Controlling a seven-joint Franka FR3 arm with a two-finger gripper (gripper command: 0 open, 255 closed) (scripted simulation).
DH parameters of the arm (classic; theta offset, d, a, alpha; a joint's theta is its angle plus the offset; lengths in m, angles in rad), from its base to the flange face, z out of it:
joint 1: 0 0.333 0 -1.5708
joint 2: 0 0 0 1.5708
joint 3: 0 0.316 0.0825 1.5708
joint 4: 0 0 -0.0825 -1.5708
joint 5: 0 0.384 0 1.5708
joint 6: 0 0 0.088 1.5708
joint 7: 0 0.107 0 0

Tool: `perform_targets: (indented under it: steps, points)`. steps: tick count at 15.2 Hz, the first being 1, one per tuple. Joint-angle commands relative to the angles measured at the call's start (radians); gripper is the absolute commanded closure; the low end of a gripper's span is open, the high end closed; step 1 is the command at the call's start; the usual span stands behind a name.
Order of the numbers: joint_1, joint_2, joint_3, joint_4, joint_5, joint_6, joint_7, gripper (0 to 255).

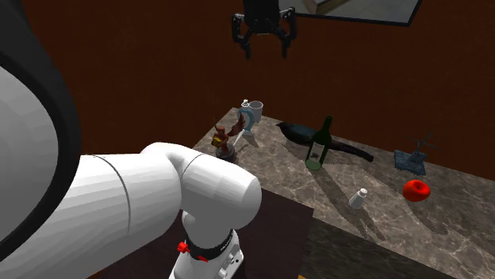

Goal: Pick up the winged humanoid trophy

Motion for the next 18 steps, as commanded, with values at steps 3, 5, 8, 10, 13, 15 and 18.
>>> perform_targets:
  steps: [3, 5, 8, 10, 13, 15, 18]
  points:
    - [0.004, 0.003, 0.008, -0.058, 0.022, 0.051, 0.028, 0]
    - [0.010, 0.011, 0.017, -0.112, 0.045, 0.105, 0.056, 0]
    - [0.019, 0.032, 0.032, -0.187, 0.081, 0.190, 0.096, 0]
    - [0.027, 0.054, 0.043, -0.231, 0.106, 0.249, 0.122, 0]
    - [0.042, 0.098, 0.061, -0.291, 0.146, 0.344, 0.159, 0]
    - [0.053, 0.137, 0.074, -0.324, 0.173, 0.412, 0.182, 0]
    - [0.072, 0.208, 0.094, -0.365, 0.217, 0.518, 0.214, 0]
